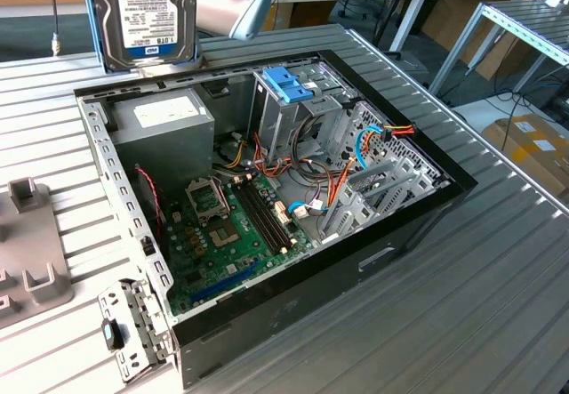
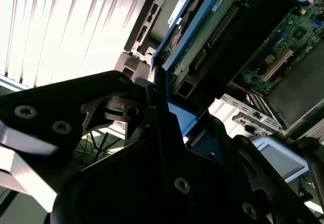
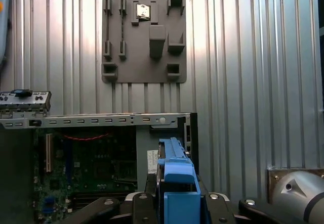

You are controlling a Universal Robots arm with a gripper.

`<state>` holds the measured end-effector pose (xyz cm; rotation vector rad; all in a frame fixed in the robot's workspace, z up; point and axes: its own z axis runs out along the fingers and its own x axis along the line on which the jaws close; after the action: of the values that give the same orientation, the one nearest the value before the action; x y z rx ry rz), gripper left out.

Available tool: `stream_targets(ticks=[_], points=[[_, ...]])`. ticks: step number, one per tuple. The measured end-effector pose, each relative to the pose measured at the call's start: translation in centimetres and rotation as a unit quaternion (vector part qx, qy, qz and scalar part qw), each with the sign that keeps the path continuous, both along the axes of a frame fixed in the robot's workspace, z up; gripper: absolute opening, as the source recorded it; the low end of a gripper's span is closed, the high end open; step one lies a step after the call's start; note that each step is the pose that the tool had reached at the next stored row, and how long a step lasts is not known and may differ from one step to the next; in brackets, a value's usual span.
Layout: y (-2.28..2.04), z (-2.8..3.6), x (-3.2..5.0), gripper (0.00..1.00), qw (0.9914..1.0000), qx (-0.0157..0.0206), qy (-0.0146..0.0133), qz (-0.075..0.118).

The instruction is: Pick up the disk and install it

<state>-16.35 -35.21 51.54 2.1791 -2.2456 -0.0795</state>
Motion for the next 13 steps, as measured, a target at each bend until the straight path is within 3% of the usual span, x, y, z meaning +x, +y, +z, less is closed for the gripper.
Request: stream_targets(ticks=[13], points=[[-0.88,0.0,0.01,0.37,1.0,0.0,0.0,0.0]])
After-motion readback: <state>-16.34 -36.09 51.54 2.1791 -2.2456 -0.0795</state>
